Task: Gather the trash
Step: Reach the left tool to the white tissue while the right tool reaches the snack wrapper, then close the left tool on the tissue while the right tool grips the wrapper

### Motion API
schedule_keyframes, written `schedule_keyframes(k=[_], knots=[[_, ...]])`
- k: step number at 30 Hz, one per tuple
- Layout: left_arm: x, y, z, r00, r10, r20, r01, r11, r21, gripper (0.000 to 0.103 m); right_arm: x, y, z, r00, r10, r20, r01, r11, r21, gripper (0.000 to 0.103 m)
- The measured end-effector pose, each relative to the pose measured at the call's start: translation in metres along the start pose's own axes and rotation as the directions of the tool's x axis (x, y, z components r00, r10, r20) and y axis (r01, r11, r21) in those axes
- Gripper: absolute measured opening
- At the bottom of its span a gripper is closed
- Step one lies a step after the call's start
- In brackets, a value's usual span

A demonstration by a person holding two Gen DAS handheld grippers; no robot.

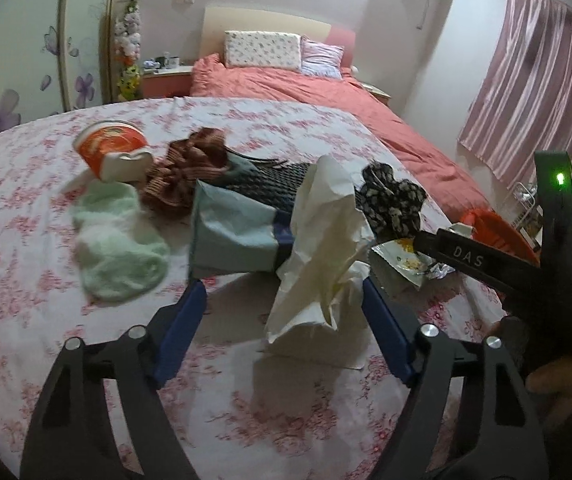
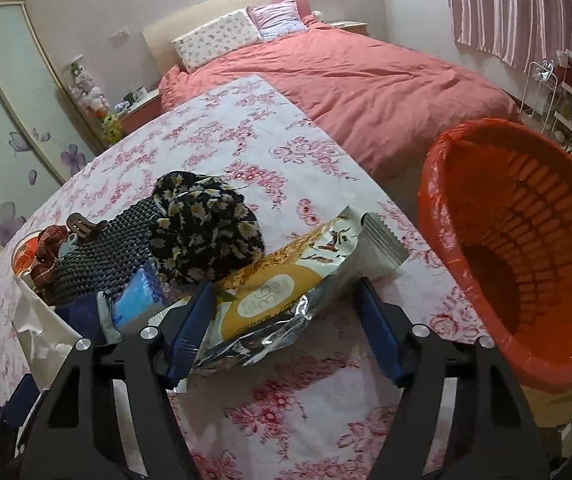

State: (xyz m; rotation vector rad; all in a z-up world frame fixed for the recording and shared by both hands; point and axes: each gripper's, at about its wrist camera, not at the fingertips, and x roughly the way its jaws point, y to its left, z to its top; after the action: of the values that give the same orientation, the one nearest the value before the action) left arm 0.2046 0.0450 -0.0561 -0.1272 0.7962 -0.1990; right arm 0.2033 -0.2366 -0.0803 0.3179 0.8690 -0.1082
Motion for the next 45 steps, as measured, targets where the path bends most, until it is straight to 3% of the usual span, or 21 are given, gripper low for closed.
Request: schedule_keyframes(k=[4, 7, 10, 12, 15, 16, 17, 21, 26, 45], knots=[[0.006, -0.011, -0.001, 0.999, -0.029, -0.019, 0.03, 0.999, 0.034, 0.057, 0.002, -0.003, 0.0, 1.0, -0.002, 0.0, 0.002, 1.0, -0.011, 0.059], [0.009, -0.015, -0.002, 0.998, -0.065, -0.026, 0.066, 0.996, 0.056, 0.037, -0.001, -0.006, -0.004, 1.0, 0.012, 0.0, -0.012, 1.0, -0.024, 0.054], [0.009, -0.019, -0.003, 0.998, -0.063, -0.018, 0.065, 0.995, 0.072, 0.037, -0.002, -0.01, -0.004, 1.0, 0.02, -0.002, -0.02, 1.0, -0.016, 0.054], [0.01, -0.019, -0.003, 0.998, -0.062, -0.02, 0.063, 0.996, 0.066, 0.039, -0.002, -0.01, -0.005, 1.0, 0.018, -0.004, -0.018, 1.0, -0.012, 0.066], [0.014, -0.018, -0.002, 0.997, -0.069, -0.033, 0.071, 0.996, 0.057, 0.042, -0.003, -0.006, -0.009, 1.0, 0.006, -0.003, -0.006, 0.999, -0.034, 0.071], [0.016, -0.018, -0.001, 0.997, -0.071, -0.037, 0.073, 0.996, 0.06, 0.041, -0.003, -0.004, -0.011, 1.0, -0.003, 0.0, 0.003, 0.999, -0.051, 0.068], [0.017, -0.018, -0.001, 0.997, -0.075, -0.036, 0.077, 0.995, 0.063, 0.036, -0.003, -0.002, -0.013, 1.0, -0.014, 0.006, 0.014, 0.997, -0.074, 0.054], [0.012, -0.02, 0.0, 0.996, -0.091, -0.017, 0.092, 0.993, 0.08, 0.024, -0.005, -0.007, -0.014, 1.0, 0.03, 0.002, -0.03, 0.997, -0.07, 0.022], [0.001, -0.019, 0.002, 0.994, -0.108, 0.006, 0.107, 0.991, 0.076, 0.021, -0.019, -0.014, -0.013, 0.996, 0.085, 0.028, -0.083, 0.995, -0.059, 0.01], [-0.064, -0.033, 0.018, 0.977, -0.169, 0.131, 0.159, 0.984, 0.082, 0.02, -0.086, -0.019, -0.005, 0.964, 0.178, 0.199, -0.163, 0.983, -0.088, 0.006]])
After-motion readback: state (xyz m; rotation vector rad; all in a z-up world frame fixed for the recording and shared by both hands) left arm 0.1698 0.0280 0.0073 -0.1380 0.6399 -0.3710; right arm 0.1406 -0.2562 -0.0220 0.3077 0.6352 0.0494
